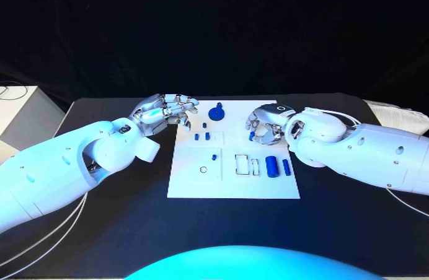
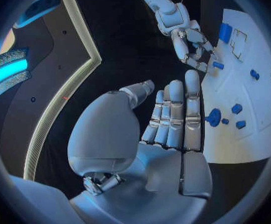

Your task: Assemble the parts on the task board

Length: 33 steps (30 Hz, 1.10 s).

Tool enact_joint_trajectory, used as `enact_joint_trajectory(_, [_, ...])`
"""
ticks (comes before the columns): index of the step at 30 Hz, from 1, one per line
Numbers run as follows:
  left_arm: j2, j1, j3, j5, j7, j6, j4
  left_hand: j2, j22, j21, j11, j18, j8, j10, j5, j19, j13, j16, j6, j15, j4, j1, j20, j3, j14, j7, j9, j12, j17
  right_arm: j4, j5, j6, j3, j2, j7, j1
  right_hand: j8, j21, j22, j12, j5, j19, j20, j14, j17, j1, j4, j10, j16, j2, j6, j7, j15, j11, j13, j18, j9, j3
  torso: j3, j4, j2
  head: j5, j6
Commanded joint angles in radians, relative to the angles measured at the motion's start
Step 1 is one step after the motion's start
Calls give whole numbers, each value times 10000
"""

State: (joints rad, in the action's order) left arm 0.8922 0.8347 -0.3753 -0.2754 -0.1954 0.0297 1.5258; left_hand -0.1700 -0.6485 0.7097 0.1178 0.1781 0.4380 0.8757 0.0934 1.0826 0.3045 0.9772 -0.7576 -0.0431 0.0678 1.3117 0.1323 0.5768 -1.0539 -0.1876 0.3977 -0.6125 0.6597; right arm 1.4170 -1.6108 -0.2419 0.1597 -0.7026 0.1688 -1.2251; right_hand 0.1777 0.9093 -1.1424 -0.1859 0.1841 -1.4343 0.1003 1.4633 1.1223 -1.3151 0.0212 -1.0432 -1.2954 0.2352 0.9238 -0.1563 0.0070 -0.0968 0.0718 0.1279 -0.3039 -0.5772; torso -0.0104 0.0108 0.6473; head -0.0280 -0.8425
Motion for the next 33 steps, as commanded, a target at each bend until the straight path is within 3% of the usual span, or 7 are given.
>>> enact_joint_trajectory(1, [-8, -13, -6, 46, -156, 175, 30, -27, 8, -66, -3, 60, 62, 100, 9, -51, -16, -64, -18, -4, 30, 62, -3, -7, 97, -18, -9, 63, -12, -72, -370, 24, 8, 73, 146, 24, 75, 52, -20, -46, 36, -100, 5, 226, 19, -23, 53, -120, -42, -57, 96, 4, -5, 8, 17, -103, -17, -36, 3, -19, -9, -5, -17])
enact_joint_trajectory(22, [3, -13, -6, 47, -134, 158, 28, -17, 33, -100, 2, 59, 69, 112, 10, -47, -34, -90, -23, -10, 32, 69, 0, -11, 106, -24, -20, 73, -13, -343, -853, 163, 68, 316, 454, 154, 436, 93, -77, -127, 11, -118, -29, 225, 77, -132, 113, -275, -123, -251, 639, 108, -49, 68, 88, -105, -176, -171, -2, -12, -9, 0, -100])
enact_joint_trajectory(26, [14, -13, -6, 49, -128, 147, 27, -17, 33, -100, 2, 59, 69, 112, 10, -47, -34, -90, -23, -10, 32, 69, 0, -11, 106, -24, -20, 73, -13, -354, -921, 125, 73, 330, 493, 179, 532, 123, -107, -160, -10, -125, -44, 227, 103, -266, 53, -341, -148, -388, 739, 123, -66, 88, 112, -110, -223, -273, -5, -11, -8, 0, -110])
enact_joint_trajectory(27, [15, -13, -6, 49, -127, 146, 27, -17, 33, -100, 2, 59, 69, 112, 10, -47, -34, -90, -23, -10, 32, 69, 0, -11, 106, -24, -20, 73, -13, -353, -932, 106, 73, 332, 498, 182, 586, 144, -130, -187, -432, -130, -58, 226, 105, -362, 4, -397, -156, -478, 773, 132, -86, 105, 133, -114, -251, -395, -5, -11, -8, 0, -110])
enact_joint_trajectory(28, [16, -13, -6, 50, -127, 145, 28, -17, 33, -100, 2, 59, 69, 112, 10, -47, -34, -90, -23, -10, 32, 69, 0, -11, 106, -24, -20, 73, -13, -350, -944, 72, 74, 333, 501, 186, 607, 166, -149, -202, -552, -134, -65, 225, 104, -380, -6, -425, -159, -508, 782, 133, -87, 111, 146, -117, -261, -457, -5, -11, -8, 0, -110])
enact_joint_trajectory(33, [16, -13, -6, 51, -123, 146, 29, -17, 33, -100, 2, 59, 69, 112, 10, -47, -34, -90, -23, -10, 32, 69, 0, -11, 106, -24, -20, 73, -13, -307, -971, -105, 75, 328, 474, 203, 857, 318, -272, -411, -559, -169, -124, 231, 142, -455, -84, -779, -197, -725, 1020, 203, -173, 223, 290, -134, -392, -624, -4, -17, -15, -7, -127])
